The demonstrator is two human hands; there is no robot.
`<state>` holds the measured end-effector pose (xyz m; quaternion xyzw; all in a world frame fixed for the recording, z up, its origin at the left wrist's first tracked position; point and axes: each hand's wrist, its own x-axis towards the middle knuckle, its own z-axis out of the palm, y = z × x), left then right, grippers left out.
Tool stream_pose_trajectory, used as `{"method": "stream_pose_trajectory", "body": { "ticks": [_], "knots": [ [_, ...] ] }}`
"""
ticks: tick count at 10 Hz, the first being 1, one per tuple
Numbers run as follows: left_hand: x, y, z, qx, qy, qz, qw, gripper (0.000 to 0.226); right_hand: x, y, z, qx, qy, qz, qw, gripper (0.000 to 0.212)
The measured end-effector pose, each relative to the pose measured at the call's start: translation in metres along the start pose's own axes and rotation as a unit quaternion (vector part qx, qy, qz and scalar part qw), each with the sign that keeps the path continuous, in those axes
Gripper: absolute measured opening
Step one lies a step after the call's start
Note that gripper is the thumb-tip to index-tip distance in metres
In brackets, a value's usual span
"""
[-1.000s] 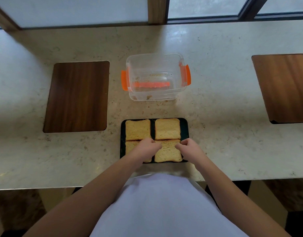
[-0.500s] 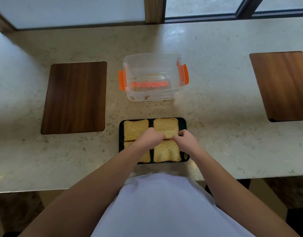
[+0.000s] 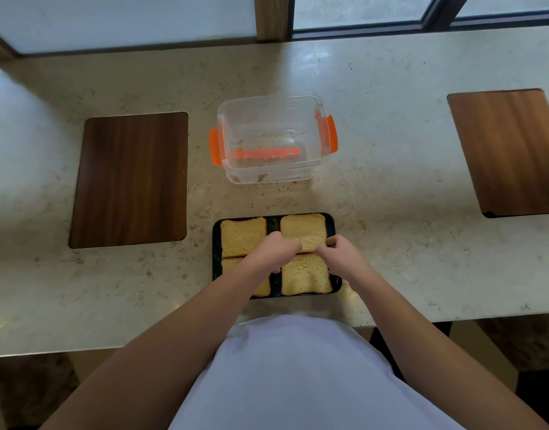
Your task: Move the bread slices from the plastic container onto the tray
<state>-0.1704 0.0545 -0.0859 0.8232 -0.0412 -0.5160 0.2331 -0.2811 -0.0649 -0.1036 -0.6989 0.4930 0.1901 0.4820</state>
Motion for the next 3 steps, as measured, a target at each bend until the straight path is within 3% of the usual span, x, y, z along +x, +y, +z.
{"method": "stream_pose_trajectory", "body": {
  "ticks": [1,2,3],
  "knots": [
    [-0.006,-0.002,-0.003,0.010,-0.011,0.008,1.000,0.068,0.000,0.000,-0.001,-0.004,-0.005,0.001,1.000,0.063],
    [-0.023,-0.006,-0.005,0.186,0.077,0.123,0.972,0.044,-0.003,-0.001,-0.003,-0.027,-0.002,0.000,1.000,0.060],
    [-0.033,-0.013,-0.008,0.279,0.171,0.245,0.913,0.033,-0.010,-0.006,-0.003,-0.064,0.028,-0.034,0.997,0.056]
  ]
}}
